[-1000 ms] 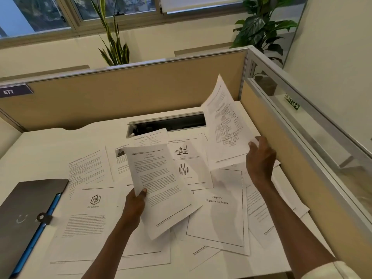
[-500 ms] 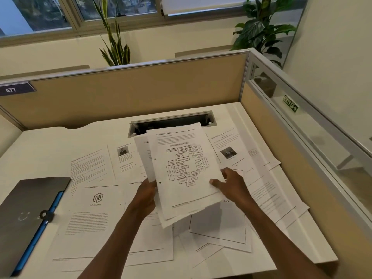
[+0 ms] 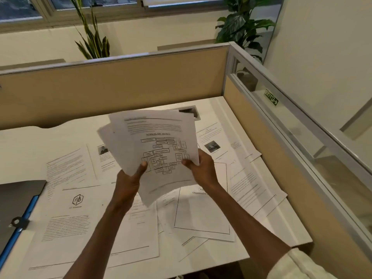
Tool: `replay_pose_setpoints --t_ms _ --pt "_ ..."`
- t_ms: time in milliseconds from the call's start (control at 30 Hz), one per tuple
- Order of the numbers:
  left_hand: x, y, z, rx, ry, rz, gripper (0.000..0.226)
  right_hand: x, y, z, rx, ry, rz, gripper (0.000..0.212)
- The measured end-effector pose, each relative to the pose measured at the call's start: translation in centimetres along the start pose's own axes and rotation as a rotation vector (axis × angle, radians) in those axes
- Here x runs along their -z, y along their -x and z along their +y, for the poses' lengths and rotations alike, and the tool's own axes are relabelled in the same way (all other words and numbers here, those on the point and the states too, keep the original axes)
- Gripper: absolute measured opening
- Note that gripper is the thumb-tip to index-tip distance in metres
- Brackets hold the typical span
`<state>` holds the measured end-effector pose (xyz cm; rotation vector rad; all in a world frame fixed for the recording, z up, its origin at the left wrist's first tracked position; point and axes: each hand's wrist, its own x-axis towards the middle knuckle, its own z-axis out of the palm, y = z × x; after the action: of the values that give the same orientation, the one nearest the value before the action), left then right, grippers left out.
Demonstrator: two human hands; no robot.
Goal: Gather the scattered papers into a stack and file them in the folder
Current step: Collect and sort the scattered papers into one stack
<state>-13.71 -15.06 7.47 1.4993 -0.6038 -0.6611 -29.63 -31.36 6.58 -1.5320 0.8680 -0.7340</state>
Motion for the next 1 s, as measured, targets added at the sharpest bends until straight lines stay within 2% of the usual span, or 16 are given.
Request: replay_pose_setpoints --t_ms 33,100,233,267,333,433,567,700,800,867,1000 --pt "0.0 0.0 -0.2 -0.003 0.006 0.021 0.048 -0.2 0.0 0.4 0.009 -0.015 -0.016 0.025" --pt "-0.2 0.3 -1.1 0.029 0.001 0.051 0.046 -0.4 0.3 1.5 0.001 0.013 -0.061 0.032" --pt "-0.7 1.2 -3.7 0.074 -0.069 0.086 0.042 0.5 1.0 4.8 -0.093 0.294 -0.220 0.052" --pt "-0.8 1.3 -4.0 0.073 -0.077 0.100 0.042 1.0 1.1 5.6 -0.104 0.405 -0.217 0.055" --pt "-0.8 1.2 -4.2 0.066 -0.083 0.135 0.036 2.2 1.3 6.9 -0.178 0.686 -0.102 0.062" --pt "-0.7 0.5 -3.6 0.079 -0.083 0.194 0.025 4.0 1.6 7.7 -0.424 0.987 0.067 0.085" --pt "-0.5 -0.4 -2.8 0.084 -0.076 0.218 0.023 5.0 1.0 8.2 -0.574 1.084 0.109 0.117" --pt "-0.6 -0.7 -2.5 0.083 -0.058 0.216 0.023 5.5 -0.3 8.3 -0.631 1.022 0.135 0.129" --pt "-0.8 -0.9 -2.4 0.099 -0.049 0.207 0.024 6.6 -1.3 8.5 -0.672 0.913 0.147 0.125" --pt "-0.8 -0.9 -2.4 0.104 -0.049 0.209 0.024 7.4 -1.8 8.7 -0.674 0.870 0.161 0.111" --pt "-0.3 -1.2 -2.5 0.111 -0.054 0.219 0.026 9.5 -2.7 8.8 -0.595 0.817 0.184 0.050"
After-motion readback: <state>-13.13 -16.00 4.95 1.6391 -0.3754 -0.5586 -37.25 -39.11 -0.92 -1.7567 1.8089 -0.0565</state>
